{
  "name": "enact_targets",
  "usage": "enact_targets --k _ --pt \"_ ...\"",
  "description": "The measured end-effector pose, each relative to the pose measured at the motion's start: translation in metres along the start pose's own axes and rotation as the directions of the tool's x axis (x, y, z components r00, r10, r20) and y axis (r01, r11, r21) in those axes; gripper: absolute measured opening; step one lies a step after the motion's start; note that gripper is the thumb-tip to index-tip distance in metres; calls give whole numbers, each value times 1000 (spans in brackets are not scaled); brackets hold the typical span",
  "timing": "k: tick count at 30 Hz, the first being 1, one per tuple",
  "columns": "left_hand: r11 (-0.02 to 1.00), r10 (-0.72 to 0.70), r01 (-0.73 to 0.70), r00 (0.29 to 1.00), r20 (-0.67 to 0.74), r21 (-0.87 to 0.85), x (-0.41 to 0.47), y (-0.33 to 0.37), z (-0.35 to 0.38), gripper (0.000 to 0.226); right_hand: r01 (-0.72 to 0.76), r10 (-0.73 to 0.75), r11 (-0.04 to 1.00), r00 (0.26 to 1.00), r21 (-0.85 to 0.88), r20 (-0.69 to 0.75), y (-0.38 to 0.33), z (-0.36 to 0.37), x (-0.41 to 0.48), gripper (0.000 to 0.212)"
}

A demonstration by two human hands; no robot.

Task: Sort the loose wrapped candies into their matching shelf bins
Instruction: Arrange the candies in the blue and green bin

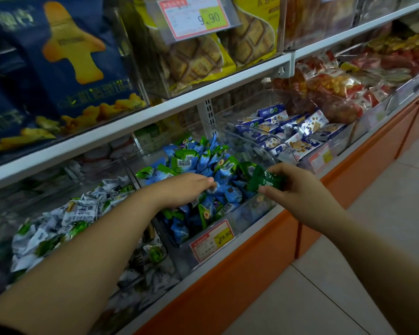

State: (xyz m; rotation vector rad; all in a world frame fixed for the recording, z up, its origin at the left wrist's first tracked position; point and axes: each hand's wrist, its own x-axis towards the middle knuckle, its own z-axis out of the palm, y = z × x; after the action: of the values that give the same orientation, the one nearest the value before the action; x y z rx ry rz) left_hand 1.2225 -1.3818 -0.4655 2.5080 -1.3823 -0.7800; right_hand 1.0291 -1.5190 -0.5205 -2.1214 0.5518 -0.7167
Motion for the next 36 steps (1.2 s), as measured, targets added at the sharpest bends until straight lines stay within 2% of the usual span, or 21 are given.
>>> enact_targets --k 2,4,5,7,10,13,16,21,26,28,31,36 --pt "999 30 -29 998 -47 17 -1 -3 -3 44 6 -6 1000 1000 9 -8 -3 7 3 29" --pt "992 92 -102 988 -123 -75 -3 -1 -4 33 -5 5 1000 1000 -13 -28 -5 12 7 27" --pt "976 101 -120 989 -109 -180 -3 1 -3 28 -16 15 1000 999 -12 -46 -6 14 9 27" --pt "936 101 -72 993 68 -343 -5 7 1 29 -39 40 999 995 6 -87 -5 16 14 29" --pt "968 7 71 951 308 -241 -2 11 10 52 -79 79 997 990 8 -112 -5 18 17 32" --pt "981 -71 131 928 365 -142 4 5 5 68 -117 112 993 983 -31 -143 -5 24 16 38" --pt "974 -85 159 916 392 -160 9 -3 0 76 -125 103 985 979 -117 -176 -8 31 19 39" --pt "962 -63 148 937 342 -228 11 -7 -2 70 -130 80 956 978 -262 -193 -12 40 20 42" --pt "1000 -6 13 962 272 -25 12 -10 -2 51 -136 74 939 977 -315 -202 -13 41 19 41" --pt "997 -24 48 948 318 -67 12 -9 -2 49 -136 74 939 977 -316 -202 -14 41 19 40" --pt "976 -74 158 889 451 -150 7 -6 -4 60 -135 72 935 978 -327 -198 -15 42 18 39" --pt "964 -115 225 835 538 -143 5 1 -1 70 -141 81 934 978 -327 -190 -15 42 19 39"
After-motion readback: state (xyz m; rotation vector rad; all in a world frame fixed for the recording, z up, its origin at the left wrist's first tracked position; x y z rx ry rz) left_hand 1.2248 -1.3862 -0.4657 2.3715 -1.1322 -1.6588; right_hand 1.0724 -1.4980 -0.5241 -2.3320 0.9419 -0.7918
